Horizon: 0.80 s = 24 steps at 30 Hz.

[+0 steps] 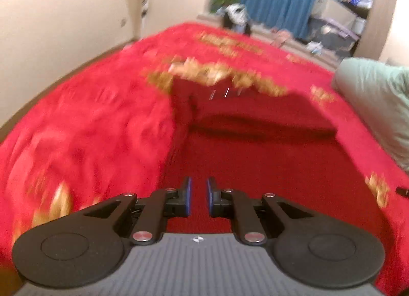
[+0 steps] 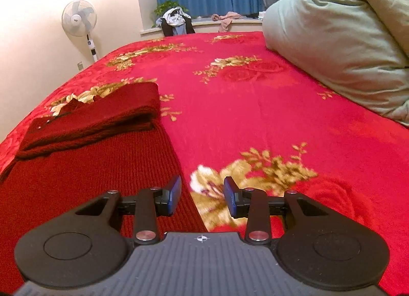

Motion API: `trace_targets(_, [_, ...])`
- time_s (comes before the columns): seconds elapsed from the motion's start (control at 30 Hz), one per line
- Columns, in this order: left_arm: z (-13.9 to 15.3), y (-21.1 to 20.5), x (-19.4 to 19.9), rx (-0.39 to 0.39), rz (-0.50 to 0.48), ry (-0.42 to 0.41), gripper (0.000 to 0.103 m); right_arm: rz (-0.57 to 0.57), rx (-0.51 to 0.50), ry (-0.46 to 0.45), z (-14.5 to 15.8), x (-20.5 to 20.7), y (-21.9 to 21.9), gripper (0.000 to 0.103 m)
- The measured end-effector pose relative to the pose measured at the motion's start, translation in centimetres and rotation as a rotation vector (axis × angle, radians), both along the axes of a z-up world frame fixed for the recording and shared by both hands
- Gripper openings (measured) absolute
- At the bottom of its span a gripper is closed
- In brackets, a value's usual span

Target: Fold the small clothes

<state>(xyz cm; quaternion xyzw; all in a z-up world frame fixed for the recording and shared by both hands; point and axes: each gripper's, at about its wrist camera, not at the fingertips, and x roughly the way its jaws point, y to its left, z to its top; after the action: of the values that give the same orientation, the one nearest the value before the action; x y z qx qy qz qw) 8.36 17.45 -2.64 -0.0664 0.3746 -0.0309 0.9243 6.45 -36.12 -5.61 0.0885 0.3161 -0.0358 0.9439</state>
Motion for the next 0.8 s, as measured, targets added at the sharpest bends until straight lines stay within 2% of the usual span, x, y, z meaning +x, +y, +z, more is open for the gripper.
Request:
trace_targets(0.13, [-3.0,0.2,-4.2,-0.007,0.075,0.141,0.014,0.039,0.022,0.091,-1.6,-1.2,-0.6,0.043])
trace_targets(0.17, [-3.6,0.0,-4.9,-0.011,0.085,0.173,0.021,0.048,0.021,0.12,-2.0,-1.4,-0.7,0.043])
trace_targets(0.2, [-4.0,-0.2,-5.4,-0.013,0.099,0.194,0.037,0.054,0.018,0.145,-2.5,-1.5,-0.8,0.043])
trace_targets(0.27, [-4.4,-0.5,-5.7,0.008,0.132,0.211,0.053,0.065,0.011,0.193,-3.4,-1.6,-0.8,0.044])
trace_targets(0.3, [-4.4,-0.9,-5.9,0.026,0.138,0.214,0.056,0.071,0.005,0.212,-3.8,-1.6,-0.9,0.044])
trace_targets(0.37, [-4.7,-1.4,-5.8,0.055,0.137,0.23,0.056,0.078,-0.01,0.242,-4.6,-1.6,-0.6,0.047])
trace_targets(0.53, [-5.9,-1.2,-6.1,0.054,0.137,0.277,0.056,0.085,-0.028,0.271,-5.6,-1.3,-0.2,0.055])
trace_targets(0.8, [-6.6,-1.0,-6.3,0.033,0.128,0.303,0.056,0.087,-0.029,0.271,-5.8,-0.9,0.1,0.056])
